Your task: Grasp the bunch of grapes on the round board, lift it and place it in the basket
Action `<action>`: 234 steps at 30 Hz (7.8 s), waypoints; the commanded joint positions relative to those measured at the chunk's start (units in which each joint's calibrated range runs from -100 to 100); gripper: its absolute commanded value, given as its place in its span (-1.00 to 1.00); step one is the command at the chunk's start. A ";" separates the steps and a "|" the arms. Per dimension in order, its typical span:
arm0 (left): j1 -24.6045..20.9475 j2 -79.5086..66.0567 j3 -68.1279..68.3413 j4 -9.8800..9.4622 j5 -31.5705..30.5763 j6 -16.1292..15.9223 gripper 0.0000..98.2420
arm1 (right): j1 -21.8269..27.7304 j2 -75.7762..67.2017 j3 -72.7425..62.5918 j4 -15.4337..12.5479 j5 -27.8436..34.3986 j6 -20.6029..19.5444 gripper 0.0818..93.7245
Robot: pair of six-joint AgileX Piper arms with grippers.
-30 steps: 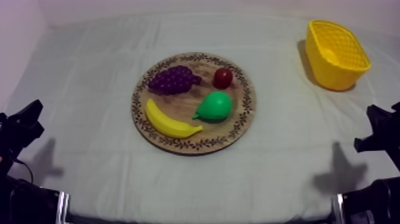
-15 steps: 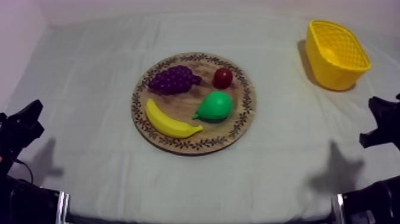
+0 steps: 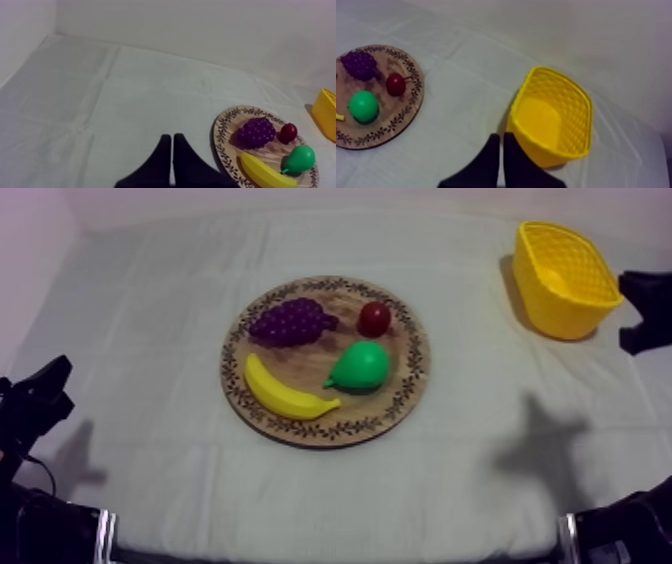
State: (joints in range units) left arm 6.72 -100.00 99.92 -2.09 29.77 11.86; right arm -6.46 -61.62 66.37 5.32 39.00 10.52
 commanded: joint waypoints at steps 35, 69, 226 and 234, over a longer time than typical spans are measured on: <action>-0.03 0.00 -0.03 0.02 0.06 -0.01 -1.00 | -16.23 55.42 -43.38 4.00 -4.06 2.46 -0.99; -0.03 0.00 -0.03 0.02 0.06 -0.01 -1.00 | -23.63 91.87 -90.73 2.21 34.37 11.29 -0.99; -0.03 0.00 -0.03 0.02 0.06 0.03 -1.00 | 12.08 77.65 -56.33 7.27 16.52 -8.75 -0.58; -0.03 0.00 -0.03 0.02 0.06 0.03 -1.00 | 12.85 81.39 -53.68 7.55 14.32 -8.74 -0.51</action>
State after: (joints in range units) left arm 6.72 -100.00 99.92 -2.09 29.80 11.88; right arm 6.37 19.36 12.69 13.09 53.23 1.43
